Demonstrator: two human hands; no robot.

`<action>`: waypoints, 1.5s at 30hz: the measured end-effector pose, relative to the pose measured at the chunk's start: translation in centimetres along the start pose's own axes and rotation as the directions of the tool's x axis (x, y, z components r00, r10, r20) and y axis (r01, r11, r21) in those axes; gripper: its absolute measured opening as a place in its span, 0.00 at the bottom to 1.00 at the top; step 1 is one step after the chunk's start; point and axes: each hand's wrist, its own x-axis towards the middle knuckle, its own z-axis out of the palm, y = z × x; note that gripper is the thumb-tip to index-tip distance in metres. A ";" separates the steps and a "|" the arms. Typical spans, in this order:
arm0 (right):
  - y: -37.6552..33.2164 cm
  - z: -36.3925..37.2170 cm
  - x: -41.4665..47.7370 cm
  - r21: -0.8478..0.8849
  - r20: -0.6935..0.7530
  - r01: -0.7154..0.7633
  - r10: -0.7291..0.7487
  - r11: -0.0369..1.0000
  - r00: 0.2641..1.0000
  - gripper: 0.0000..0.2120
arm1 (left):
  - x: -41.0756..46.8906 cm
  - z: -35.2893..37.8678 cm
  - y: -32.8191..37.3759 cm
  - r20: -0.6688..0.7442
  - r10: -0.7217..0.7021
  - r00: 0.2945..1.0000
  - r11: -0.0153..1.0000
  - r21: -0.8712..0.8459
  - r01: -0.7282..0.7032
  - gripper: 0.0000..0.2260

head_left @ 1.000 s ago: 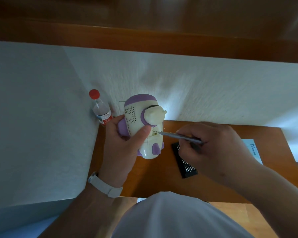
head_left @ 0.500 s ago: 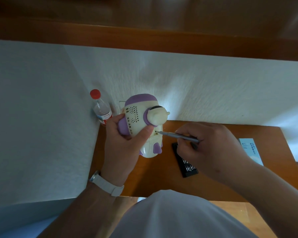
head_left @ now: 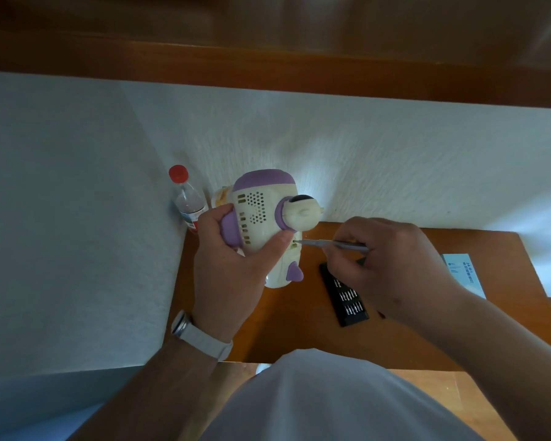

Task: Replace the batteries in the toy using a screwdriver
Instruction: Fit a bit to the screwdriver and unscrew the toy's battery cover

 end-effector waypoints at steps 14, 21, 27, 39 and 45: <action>-0.2 -0.2 0.0 0.024 0.021 0.097 -0.098 0.995 0.995 0.08 | -0.6 0.2 0.6 0.007 0.009 1.000 1.000 -0.022 -0.009 0.31; 0.2 -0.4 -0.1 -0.079 0.098 0.043 -0.035 0.996 0.995 0.21 | -0.8 0.5 0.8 -0.004 0.020 1.000 1.000 -0.011 -0.020 0.32; 0.5 -0.7 0.0 -0.036 0.053 0.116 -0.114 0.993 0.992 0.16 | -1.0 0.7 0.5 0.005 0.033 0.999 0.999 0.023 -0.033 0.31; 0.4 -1.3 0.1 -0.140 0.188 -0.055 0.081 0.989 0.979 0.21 | -0.9 1.3 0.7 0.012 0.028 1.000 1.000 -0.005 -0.028 0.31; 0.5 -1.6 0.1 -0.145 0.193 -0.033 0.061 0.989 0.979 0.17 | -0.9 1.6 0.5 0.035 0.028 0.999 1.000 -0.011 -0.028 0.30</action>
